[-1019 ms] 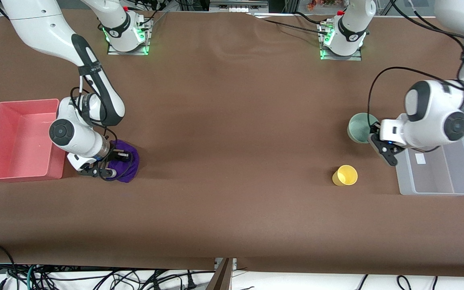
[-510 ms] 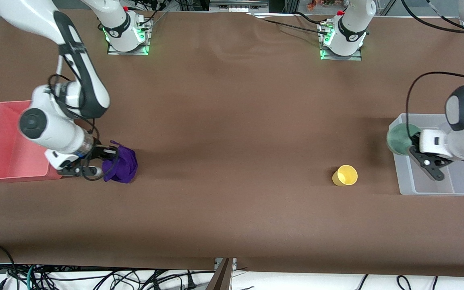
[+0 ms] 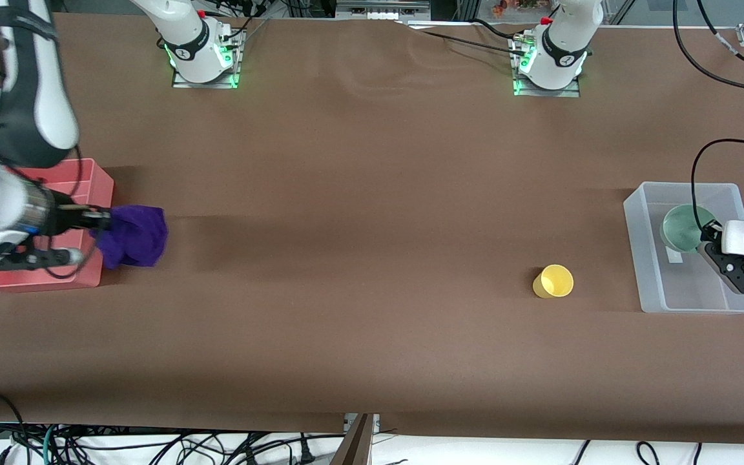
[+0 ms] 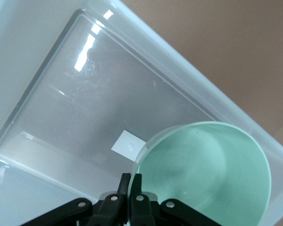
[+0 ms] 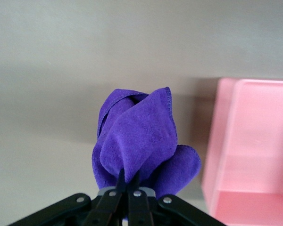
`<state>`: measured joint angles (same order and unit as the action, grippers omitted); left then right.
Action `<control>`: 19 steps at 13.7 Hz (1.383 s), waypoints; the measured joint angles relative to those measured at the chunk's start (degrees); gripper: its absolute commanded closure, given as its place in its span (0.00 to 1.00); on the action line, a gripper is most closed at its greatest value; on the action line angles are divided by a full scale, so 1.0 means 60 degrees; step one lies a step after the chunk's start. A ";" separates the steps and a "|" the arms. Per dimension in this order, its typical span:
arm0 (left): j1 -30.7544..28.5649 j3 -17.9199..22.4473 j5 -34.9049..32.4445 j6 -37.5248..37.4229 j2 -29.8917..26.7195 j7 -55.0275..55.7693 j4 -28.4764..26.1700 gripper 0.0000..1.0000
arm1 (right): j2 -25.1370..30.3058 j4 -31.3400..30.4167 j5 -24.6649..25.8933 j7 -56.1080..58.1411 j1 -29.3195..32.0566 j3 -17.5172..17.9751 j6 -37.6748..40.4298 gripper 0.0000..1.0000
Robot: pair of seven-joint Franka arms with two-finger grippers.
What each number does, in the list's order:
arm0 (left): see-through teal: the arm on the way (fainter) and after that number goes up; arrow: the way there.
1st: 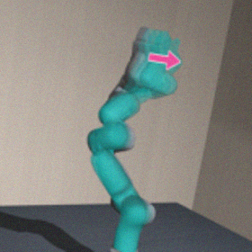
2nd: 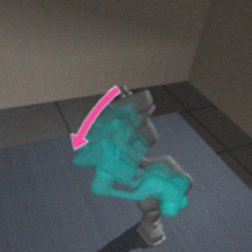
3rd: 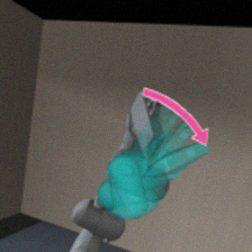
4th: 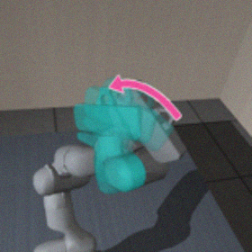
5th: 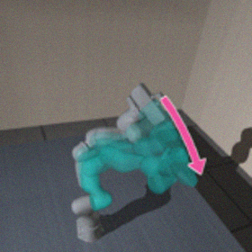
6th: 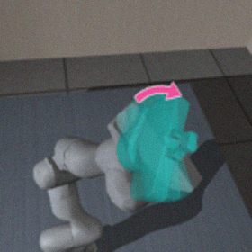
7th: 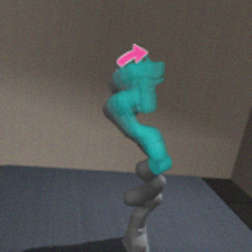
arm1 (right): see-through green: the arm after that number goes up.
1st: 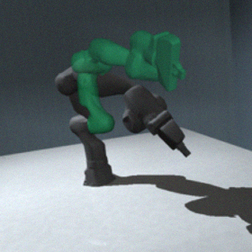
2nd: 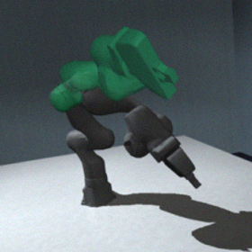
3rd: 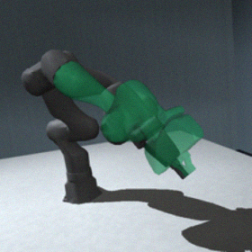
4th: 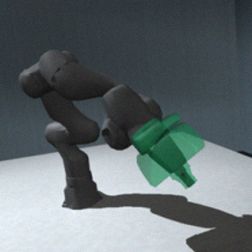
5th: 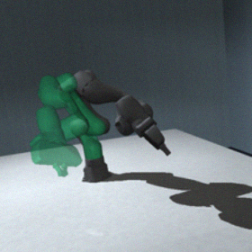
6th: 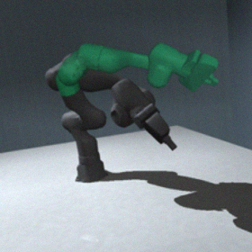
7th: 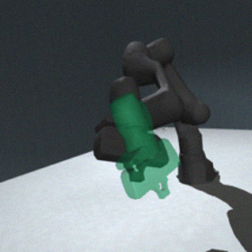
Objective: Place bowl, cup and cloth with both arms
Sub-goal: 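Lower the bowl into the clear bin while the right gripper drops the cloth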
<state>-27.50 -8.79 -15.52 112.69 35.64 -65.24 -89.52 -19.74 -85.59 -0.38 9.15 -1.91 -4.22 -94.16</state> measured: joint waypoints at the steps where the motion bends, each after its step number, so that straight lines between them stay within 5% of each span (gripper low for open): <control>1: -0.0063 0.0000 0.0000 0.0078 0.0186 -0.0086 0.0124 1.00 | 0.0000 0.0192 0.0088 0.0523 0.0028 -0.0311 0.0284 1.00; 5: -0.0482 -0.0002 0.0000 0.0905 0.0812 -0.0499 0.0245 1.00 | 0.0012 0.0529 0.0565 0.2193 0.0079 -0.1430 0.0627 1.00; 6: -0.0551 -0.0006 0.0000 0.0969 0.0964 -0.0556 0.0251 0.71 | 0.0012 0.0534 0.0631 0.2539 0.0084 -0.1668 0.0627 1.00; 7: -0.0590 -0.0012 0.0000 0.1022 0.1069 -0.0586 0.0256 0.24 | 0.0011 0.0534 0.0653 0.2843 0.0087 -0.1902 0.0627 1.00; 8: -0.0608 -0.0026 0.0034 0.1055 0.1121 -0.0588 0.0265 0.00 | 0.0006 0.0532 0.0657 0.3072 0.0103 -0.2129 0.0625 1.00; 14: -0.0514 -0.0569 0.0468 0.0441 0.0609 -0.0380 0.1080 0.00 | -0.0116 -0.0154 0.0657 0.4105 0.0541 -0.2883 -0.0145 1.00; 19: 0.0865 -0.0897 0.0494 -0.2182 -0.0611 0.2376 0.1934 0.00 | -0.0176 -0.1395 0.0651 0.4449 0.0684 -0.3118 -0.1639 1.00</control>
<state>-22.31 -14.18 -12.55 99.60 31.98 -50.98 -77.92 -20.80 -93.96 3.53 35.84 2.20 -22.93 -103.99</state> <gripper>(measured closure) 0.000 0.978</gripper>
